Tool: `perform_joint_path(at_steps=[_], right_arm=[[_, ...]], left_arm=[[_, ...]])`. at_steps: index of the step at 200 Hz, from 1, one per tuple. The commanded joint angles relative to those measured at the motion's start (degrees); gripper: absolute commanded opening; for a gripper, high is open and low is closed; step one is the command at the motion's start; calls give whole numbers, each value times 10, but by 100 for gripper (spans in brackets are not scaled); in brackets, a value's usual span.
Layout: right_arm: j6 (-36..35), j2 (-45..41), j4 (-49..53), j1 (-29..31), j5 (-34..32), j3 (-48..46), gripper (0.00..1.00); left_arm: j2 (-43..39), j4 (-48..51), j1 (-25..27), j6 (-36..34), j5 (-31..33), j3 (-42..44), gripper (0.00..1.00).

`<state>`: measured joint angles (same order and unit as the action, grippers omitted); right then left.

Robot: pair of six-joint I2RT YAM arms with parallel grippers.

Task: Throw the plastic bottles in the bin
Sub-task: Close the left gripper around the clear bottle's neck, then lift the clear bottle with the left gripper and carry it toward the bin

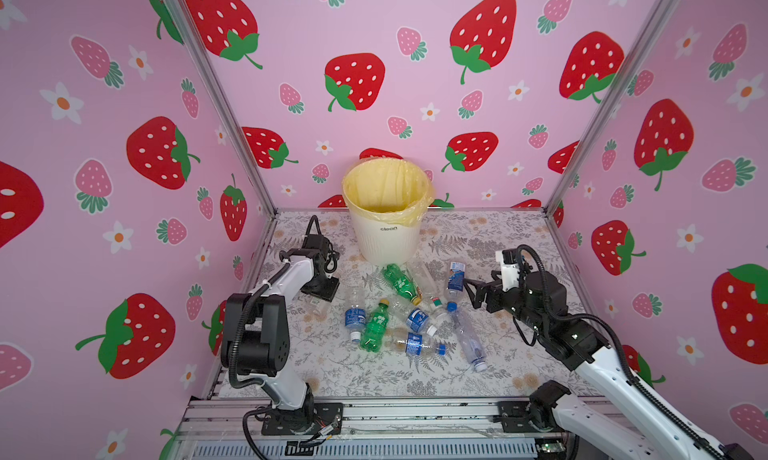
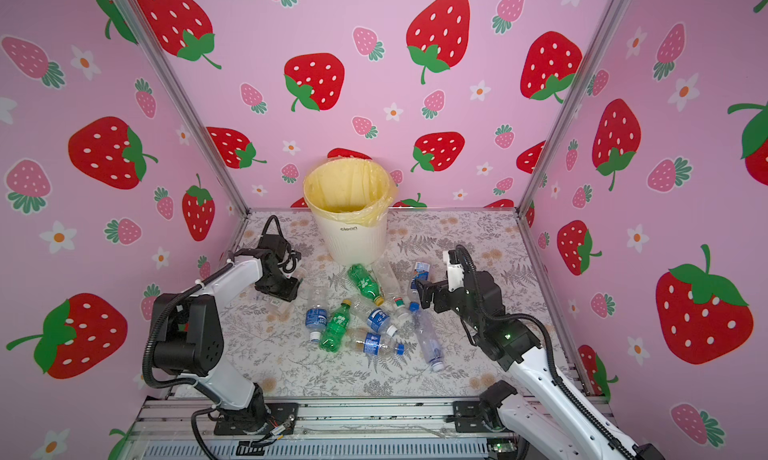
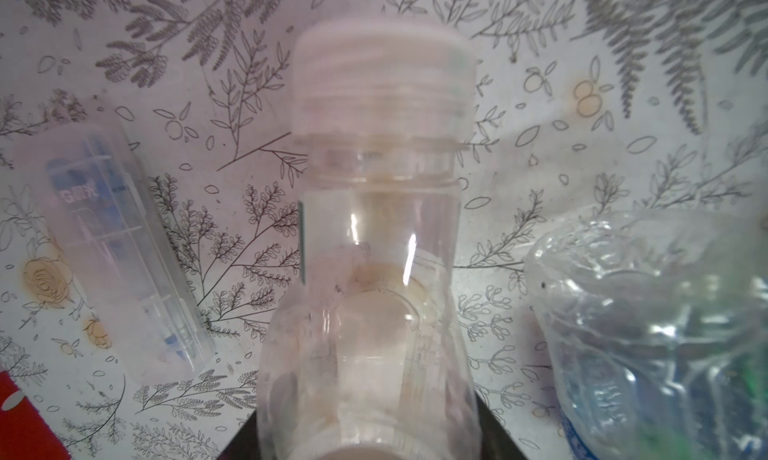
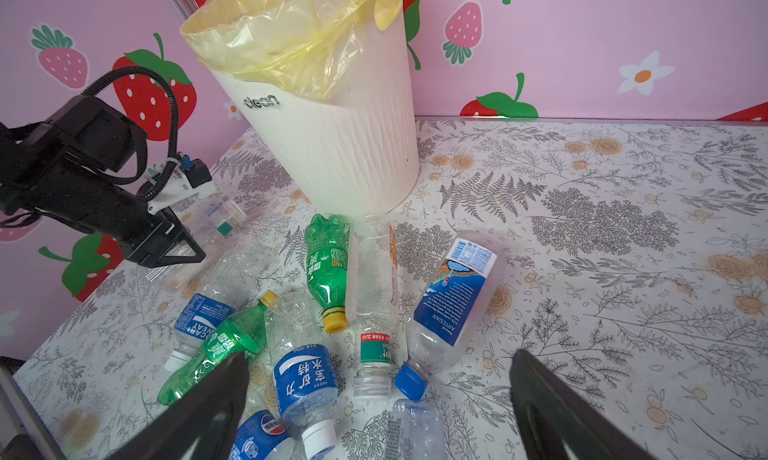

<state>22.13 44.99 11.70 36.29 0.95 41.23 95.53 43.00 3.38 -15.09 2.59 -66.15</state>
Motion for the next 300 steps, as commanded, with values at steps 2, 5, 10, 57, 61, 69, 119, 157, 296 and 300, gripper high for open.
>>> perform_joint_path(at_steps=[2,5,10,57,61,69,119,157,296,300], right_arm=[[9,4,-6,-3,-6,-6,99],[10,4,-6,-3,-6,-6,99],[11,5,-6,-3,-5,-6,99],[19,4,-5,-3,-15,-18,99],[20,4,-5,-3,-16,-20,99],[20,4,-3,-3,-20,-23,99],[33,4,2,-4,-32,-34,99],[34,7,21,-4,-57,-38,99],[85,126,16,-5,-75,-9,99],[86,128,14,-6,-75,-9,99]], left_arm=[[-24,25,0,18,1,-29,50],[-26,24,1,20,-1,-30,50],[-30,23,0,22,-3,-29,50],[-79,9,0,64,-56,-29,48],[-84,8,0,68,-64,-28,48],[-92,5,1,78,-74,-28,47],[-117,6,-6,151,-87,-46,36],[-150,-20,-6,196,-125,-40,34],[-284,-118,-8,240,-252,-36,34],[-290,-127,-9,242,-254,-31,34]])
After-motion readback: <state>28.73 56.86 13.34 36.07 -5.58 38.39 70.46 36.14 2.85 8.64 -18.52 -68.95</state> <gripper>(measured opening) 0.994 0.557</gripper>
